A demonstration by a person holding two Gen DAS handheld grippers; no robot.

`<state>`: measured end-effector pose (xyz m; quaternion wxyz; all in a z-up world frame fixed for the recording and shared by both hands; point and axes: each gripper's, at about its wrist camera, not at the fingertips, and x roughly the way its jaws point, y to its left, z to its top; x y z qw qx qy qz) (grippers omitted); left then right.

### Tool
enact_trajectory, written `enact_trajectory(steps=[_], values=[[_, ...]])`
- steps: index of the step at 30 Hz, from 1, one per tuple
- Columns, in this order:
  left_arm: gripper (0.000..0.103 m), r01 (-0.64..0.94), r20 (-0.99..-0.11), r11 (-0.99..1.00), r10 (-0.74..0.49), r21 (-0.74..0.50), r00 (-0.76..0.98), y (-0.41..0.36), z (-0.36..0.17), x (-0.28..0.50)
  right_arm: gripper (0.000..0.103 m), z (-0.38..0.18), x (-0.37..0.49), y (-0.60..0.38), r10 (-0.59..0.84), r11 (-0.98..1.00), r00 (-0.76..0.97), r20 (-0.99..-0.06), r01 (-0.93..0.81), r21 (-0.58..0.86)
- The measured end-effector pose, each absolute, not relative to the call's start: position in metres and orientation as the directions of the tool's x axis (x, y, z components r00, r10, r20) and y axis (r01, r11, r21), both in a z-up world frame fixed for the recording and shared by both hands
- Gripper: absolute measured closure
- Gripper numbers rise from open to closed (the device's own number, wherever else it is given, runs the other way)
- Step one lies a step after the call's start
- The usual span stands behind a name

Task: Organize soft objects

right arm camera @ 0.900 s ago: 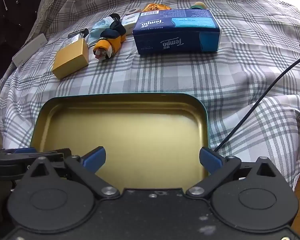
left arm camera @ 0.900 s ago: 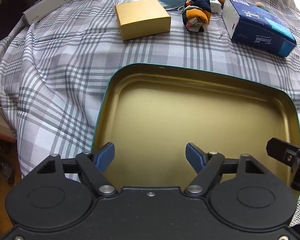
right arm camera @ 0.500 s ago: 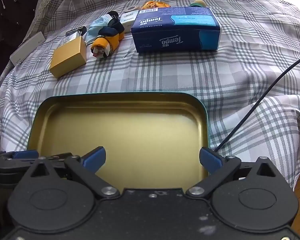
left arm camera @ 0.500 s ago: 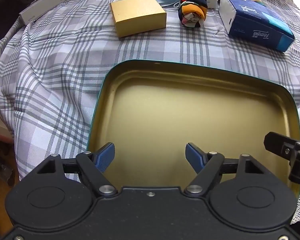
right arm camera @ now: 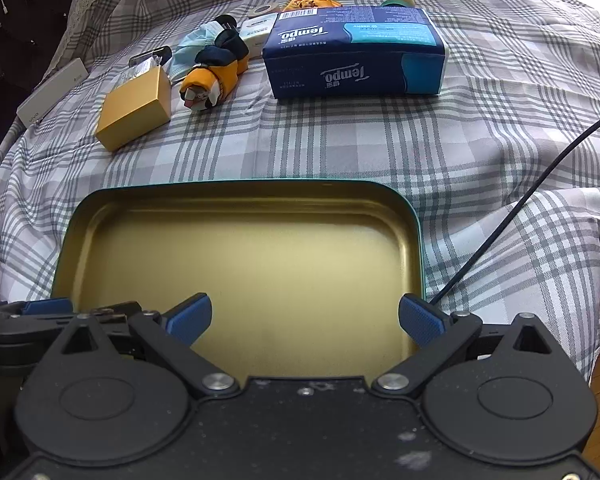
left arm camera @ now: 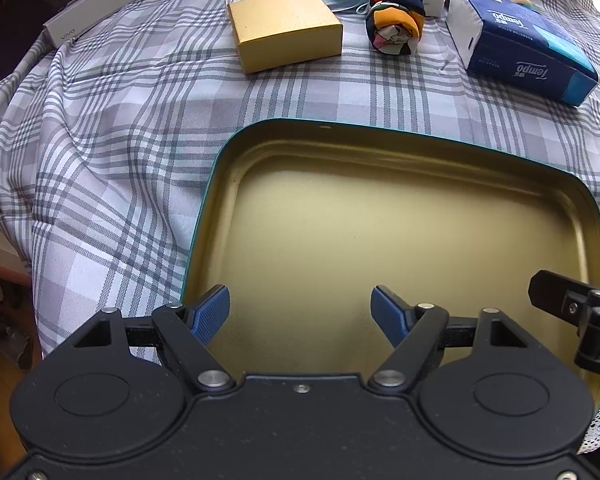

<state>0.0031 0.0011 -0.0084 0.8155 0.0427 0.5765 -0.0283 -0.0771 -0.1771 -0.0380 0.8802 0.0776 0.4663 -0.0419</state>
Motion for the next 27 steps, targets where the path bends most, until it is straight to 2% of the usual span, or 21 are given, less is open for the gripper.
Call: enact_trajectory(steps=[27], values=[[0.030, 0.084, -0.941, 0.996, 0.009, 0.040, 0.338, 0.0016, -0.0087, 0.0020, 0.003, -0.0383, -0.0741, -0.1716, 0.001, 0.986, 0.548, -0.837, 0.137, 0.091]])
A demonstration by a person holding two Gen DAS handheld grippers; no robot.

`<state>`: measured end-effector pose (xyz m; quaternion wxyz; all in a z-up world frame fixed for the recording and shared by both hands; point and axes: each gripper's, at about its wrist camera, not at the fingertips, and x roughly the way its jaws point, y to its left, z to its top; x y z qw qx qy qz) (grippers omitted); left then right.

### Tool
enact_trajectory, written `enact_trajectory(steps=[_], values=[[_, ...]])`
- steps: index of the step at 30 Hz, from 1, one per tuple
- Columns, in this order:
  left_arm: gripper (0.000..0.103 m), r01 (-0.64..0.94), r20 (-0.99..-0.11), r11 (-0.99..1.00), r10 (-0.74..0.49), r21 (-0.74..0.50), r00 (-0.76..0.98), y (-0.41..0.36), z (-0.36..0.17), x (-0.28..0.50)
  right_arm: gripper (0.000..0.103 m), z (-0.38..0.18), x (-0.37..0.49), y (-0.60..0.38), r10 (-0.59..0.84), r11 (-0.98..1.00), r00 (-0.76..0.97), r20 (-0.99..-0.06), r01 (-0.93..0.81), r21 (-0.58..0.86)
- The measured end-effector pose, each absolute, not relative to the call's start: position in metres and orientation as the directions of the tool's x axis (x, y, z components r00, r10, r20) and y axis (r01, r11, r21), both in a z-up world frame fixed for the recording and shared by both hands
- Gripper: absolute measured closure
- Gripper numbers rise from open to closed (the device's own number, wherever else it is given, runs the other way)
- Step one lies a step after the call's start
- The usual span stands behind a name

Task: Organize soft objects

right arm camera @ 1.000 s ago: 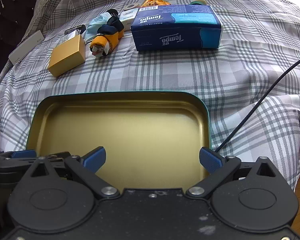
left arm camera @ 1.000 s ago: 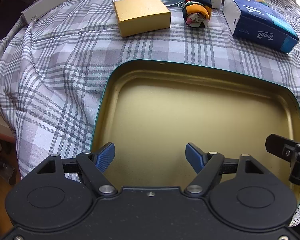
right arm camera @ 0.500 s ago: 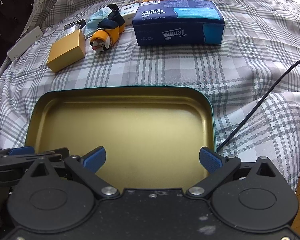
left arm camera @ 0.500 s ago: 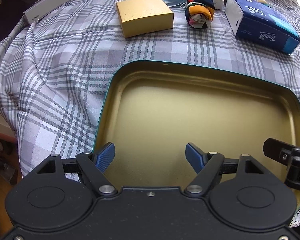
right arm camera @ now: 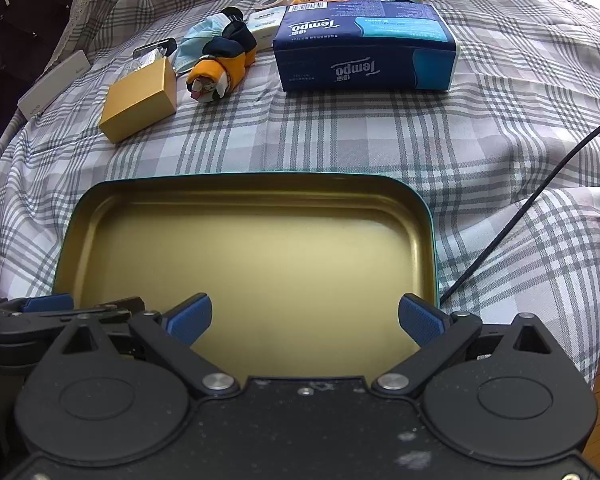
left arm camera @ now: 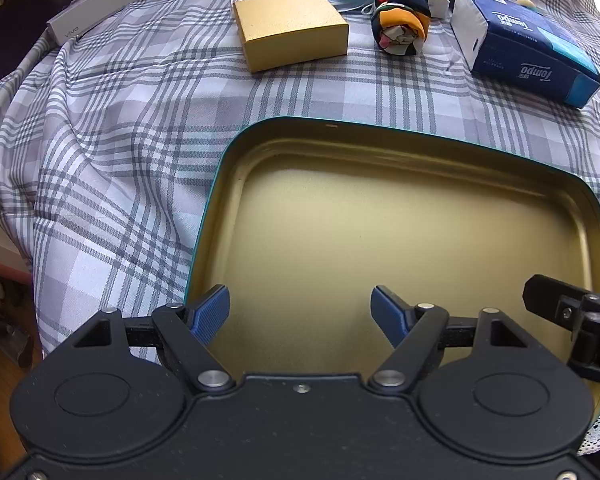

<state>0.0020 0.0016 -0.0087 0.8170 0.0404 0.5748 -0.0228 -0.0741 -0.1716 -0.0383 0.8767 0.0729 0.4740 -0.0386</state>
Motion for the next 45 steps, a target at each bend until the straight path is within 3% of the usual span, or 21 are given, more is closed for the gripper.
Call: enact_trajectory(steps=[45], values=[[0.030, 0.082, -0.943, 0.996, 0.008, 0.038, 0.333, 0.0006, -0.0117, 0.0031, 0.003, -0.0382, -0.0731, -0.1691, 0.004, 0.986, 0.548, -0.837, 0.136, 0.094]])
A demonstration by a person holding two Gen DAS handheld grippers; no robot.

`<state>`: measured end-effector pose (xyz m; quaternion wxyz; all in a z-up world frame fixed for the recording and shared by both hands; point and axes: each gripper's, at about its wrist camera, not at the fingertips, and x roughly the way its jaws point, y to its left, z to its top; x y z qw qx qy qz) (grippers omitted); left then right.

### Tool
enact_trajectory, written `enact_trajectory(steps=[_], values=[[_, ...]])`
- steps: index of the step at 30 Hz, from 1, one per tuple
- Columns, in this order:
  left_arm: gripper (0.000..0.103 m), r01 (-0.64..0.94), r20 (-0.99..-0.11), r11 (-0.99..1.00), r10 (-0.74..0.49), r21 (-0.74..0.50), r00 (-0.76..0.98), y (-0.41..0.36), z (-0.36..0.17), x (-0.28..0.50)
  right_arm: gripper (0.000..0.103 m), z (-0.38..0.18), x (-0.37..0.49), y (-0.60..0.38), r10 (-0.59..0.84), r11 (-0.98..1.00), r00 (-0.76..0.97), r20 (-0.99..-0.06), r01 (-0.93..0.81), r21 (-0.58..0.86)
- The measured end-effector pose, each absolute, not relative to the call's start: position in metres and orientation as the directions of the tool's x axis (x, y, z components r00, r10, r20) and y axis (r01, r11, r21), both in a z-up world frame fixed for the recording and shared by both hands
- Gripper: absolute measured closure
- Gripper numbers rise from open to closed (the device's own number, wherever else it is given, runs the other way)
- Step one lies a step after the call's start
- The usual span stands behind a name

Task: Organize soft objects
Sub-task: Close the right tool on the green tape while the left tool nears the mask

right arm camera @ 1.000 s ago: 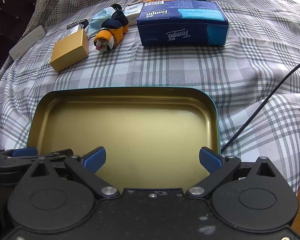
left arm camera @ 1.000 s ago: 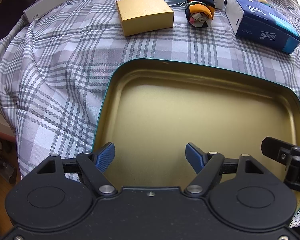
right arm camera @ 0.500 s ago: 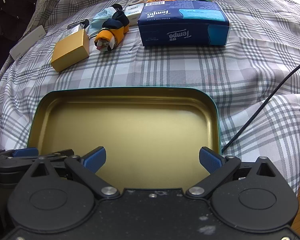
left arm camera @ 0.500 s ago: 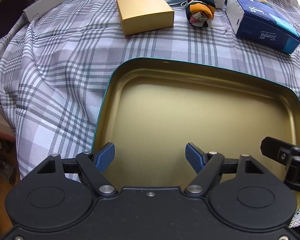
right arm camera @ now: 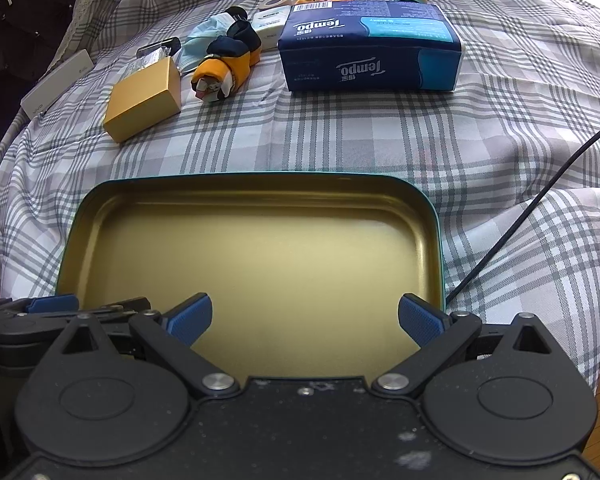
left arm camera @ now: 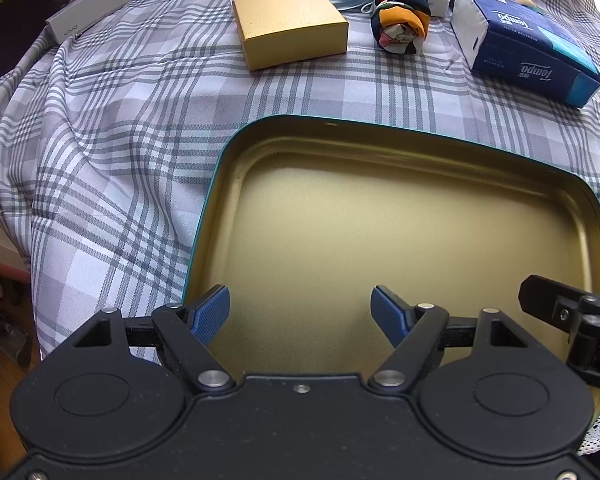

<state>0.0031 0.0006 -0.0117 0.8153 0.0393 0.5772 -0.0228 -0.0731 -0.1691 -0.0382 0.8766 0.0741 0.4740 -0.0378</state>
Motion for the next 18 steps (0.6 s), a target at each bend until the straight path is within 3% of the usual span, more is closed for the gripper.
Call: enact_trajectory(steps=[18], values=[[0.030, 0.091, -0.896, 0.996, -0.054, -0.016, 0.440, 0.005, 0.017, 0.012, 0.004, -0.026, -0.069, -0.172, 0.002, 0.989, 0.597, -0.802, 0.117, 0.090]])
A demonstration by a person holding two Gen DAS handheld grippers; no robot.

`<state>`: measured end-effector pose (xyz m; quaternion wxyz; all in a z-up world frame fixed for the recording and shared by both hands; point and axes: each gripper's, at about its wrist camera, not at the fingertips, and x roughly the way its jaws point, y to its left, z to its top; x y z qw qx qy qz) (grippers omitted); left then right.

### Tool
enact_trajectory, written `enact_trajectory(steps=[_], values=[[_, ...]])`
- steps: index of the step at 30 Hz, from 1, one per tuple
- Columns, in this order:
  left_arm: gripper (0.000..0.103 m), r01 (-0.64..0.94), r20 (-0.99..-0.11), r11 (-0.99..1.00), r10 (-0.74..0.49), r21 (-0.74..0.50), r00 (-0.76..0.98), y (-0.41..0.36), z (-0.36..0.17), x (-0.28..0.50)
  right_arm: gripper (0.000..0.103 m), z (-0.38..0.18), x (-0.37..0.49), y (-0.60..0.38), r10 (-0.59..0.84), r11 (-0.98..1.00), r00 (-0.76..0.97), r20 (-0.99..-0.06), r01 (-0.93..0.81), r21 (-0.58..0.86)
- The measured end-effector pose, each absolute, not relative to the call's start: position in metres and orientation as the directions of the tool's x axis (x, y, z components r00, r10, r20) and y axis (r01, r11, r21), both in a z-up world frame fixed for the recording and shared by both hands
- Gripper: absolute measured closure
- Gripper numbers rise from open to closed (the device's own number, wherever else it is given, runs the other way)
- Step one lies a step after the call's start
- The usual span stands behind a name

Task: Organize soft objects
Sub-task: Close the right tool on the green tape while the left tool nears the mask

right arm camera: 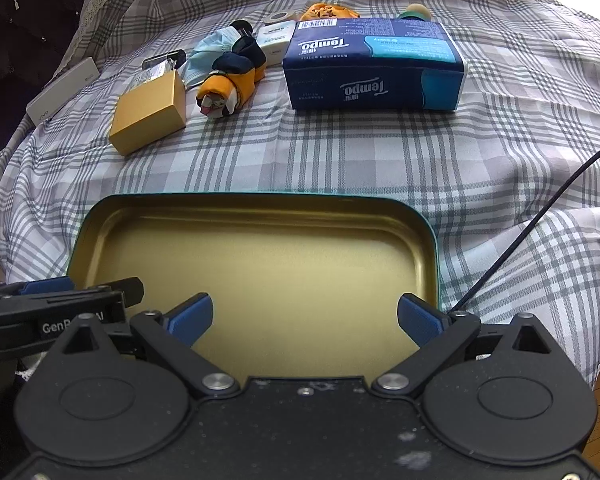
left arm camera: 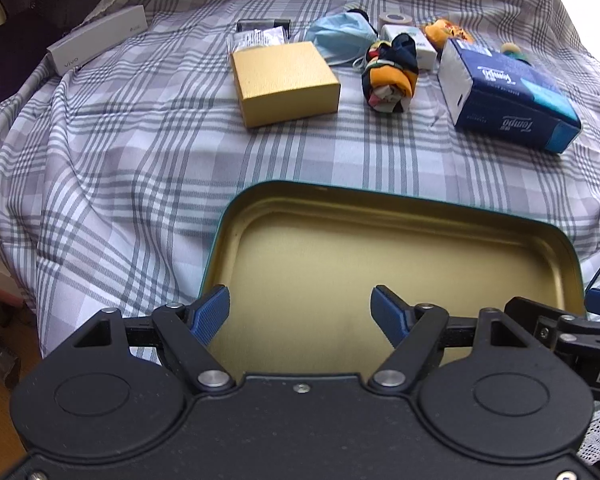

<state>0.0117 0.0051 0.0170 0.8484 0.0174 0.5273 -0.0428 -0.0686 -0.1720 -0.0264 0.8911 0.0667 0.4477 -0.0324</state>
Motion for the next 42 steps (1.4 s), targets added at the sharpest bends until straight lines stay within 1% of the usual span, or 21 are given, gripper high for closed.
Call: enact_trajectory(steps=[3, 5, 8, 11, 13, 17, 20, 25, 26, 29, 32, 34, 35, 36, 37, 42], values=[[0.031, 0.090, -0.883, 0.995, -0.072, -0.034, 0.463, 0.006, 0.025, 0.021, 0.004, -0.015, -0.065, -0.176, -0.014, 0.992, 0.645, -0.764, 0.107, 0.071], [0.031, 0.093, -0.881, 0.994, -0.090, -0.052, 0.464, 0.008, 0.028, 0.029, 0.007, -0.006, -0.063, -0.179, -0.032, 0.994, 0.685, -0.727, 0.101, 0.052], [0.031, 0.091, -0.877, 0.993, -0.112, -0.078, 0.468, 0.010, 0.032, 0.040, 0.009, 0.008, -0.058, -0.184, -0.050, 0.994, 0.732, -0.679, 0.102, 0.036], [0.031, 0.102, -0.862, 0.993, -0.103, -0.060, 0.497, 0.008, 0.037, 0.048, 0.011, 0.025, -0.046, -0.195, -0.075, 0.992, 0.775, -0.627, 0.121, 0.031], [0.031, 0.107, -0.851, 0.993, -0.096, -0.047, 0.517, 0.006, 0.041, 0.054, 0.013, 0.035, -0.034, -0.202, -0.081, 0.991, 0.781, -0.619, 0.130, 0.035], [0.032, 0.109, -0.840, 0.993, -0.097, -0.046, 0.534, 0.006, 0.045, 0.073, 0.022, 0.046, -0.005, -0.222, -0.068, 0.983, 0.755, -0.652, 0.161, 0.085], [0.034, 0.108, -0.838, 0.993, -0.094, -0.042, 0.537, 0.005, 0.046, 0.088, 0.022, 0.053, 0.018, -0.240, -0.058, 0.976, 0.750, -0.659, 0.181, 0.121], [0.036, 0.107, -0.846, 0.994, -0.083, -0.031, 0.526, 0.003, 0.044, 0.122, 0.023, 0.066, 0.063, -0.270, -0.100, 0.960, 0.764, -0.637, 0.242, 0.139], [0.038, 0.110, -0.848, 0.993, -0.086, -0.033, 0.522, 0.002, 0.043, 0.128, 0.023, 0.068, 0.073, -0.277, -0.107, 0.957, 0.762, -0.639, 0.253, 0.142], [0.039, 0.111, -0.853, 0.993, -0.091, -0.039, 0.513, 0.000, 0.042, 0.149, 0.023, 0.069, 0.106, -0.297, -0.121, 0.946, 0.753, -0.647, 0.285, 0.155], [0.040, 0.113, -0.852, 0.993, -0.080, -0.024, 0.517, -0.005, 0.039, 0.167, 0.023, 0.060, 0.144, -0.315, -0.136, 0.934, 0.714, -0.687, 0.324, 0.152], [0.043, 0.118, -0.858, 0.993, -0.079, -0.021, 0.507, -0.008, 0.036, 0.181, 0.023, 0.049, 0.168, -0.329, -0.156, 0.919, 0.673, -0.723, 0.367, 0.142], [0.043, 0.118, -0.861, 0.993, -0.081, -0.025, 0.501, -0.008, 0.034, 0.186, 0.024, 0.043, 0.179, -0.333, -0.155, 0.916, 0.653, -0.742, 0.377, 0.141], [0.043, 0.117, -0.864, 0.993, -0.084, -0.030, 0.497, -0.008, 0.033, 0.191, 0.027, 0.037, 0.187, -0.336, -0.148, 0.912, 0.642, -0.752, 0.382, 0.147], [0.043, 0.111, -0.866, 0.993, -0.084, -0.033, 0.493, -0.008, 0.031, 0.196, 0.032, 0.034, 0.191, -0.339, -0.142, 0.910, 0.641, -0.754, 0.383, 0.155], [0.043, 0.102, -0.867, 0.995, -0.067, -0.019, 0.493, -0.010, 0.027, 0.217, 0.033, 0.022, 0.208, -0.341, -0.165, 0.915, 0.641, -0.750, 0.383, 0.126]])
